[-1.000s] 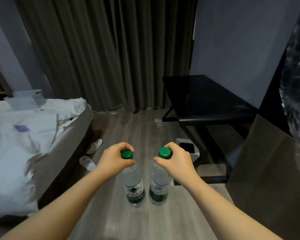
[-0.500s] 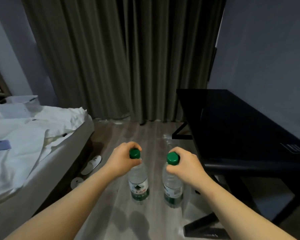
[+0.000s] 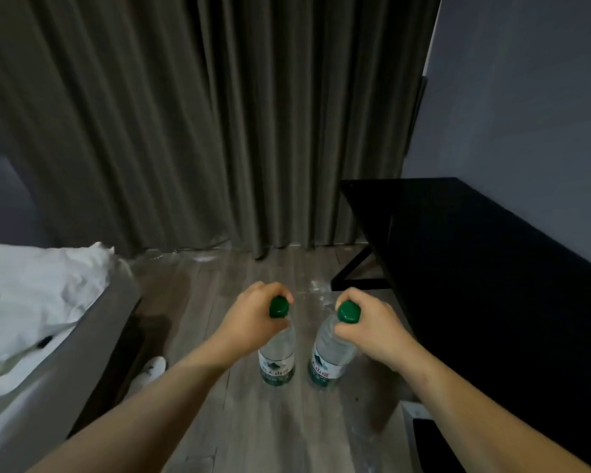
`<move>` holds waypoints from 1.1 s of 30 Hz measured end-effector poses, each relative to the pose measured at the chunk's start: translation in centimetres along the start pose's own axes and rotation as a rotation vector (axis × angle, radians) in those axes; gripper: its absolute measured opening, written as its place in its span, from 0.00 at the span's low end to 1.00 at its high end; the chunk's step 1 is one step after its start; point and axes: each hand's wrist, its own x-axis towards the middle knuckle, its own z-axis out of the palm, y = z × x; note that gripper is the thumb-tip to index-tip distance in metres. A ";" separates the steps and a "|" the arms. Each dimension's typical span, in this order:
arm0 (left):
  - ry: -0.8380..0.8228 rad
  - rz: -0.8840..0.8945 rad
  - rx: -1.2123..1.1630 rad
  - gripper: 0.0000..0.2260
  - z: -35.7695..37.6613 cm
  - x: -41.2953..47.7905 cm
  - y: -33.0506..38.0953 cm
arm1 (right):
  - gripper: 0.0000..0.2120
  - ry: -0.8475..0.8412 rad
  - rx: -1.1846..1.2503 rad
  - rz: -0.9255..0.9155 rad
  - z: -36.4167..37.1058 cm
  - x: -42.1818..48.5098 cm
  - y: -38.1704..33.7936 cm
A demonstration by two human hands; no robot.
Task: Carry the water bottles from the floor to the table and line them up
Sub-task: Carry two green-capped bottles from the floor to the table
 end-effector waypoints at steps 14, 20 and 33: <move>-0.051 0.057 -0.018 0.15 0.8 33.7 -4.2 | 0.08 0.106 0.048 0.002 -5.8 31.6 2.7; 0.007 0.139 -0.071 0.17 1.4 46.9 -4.3 | 0.08 0.206 0.037 0.028 -9.2 42.4 4.5; -0.243 0.531 -0.237 0.17 5.0 73.8 -2.9 | 0.07 0.475 0.077 0.242 -15.2 62.1 9.6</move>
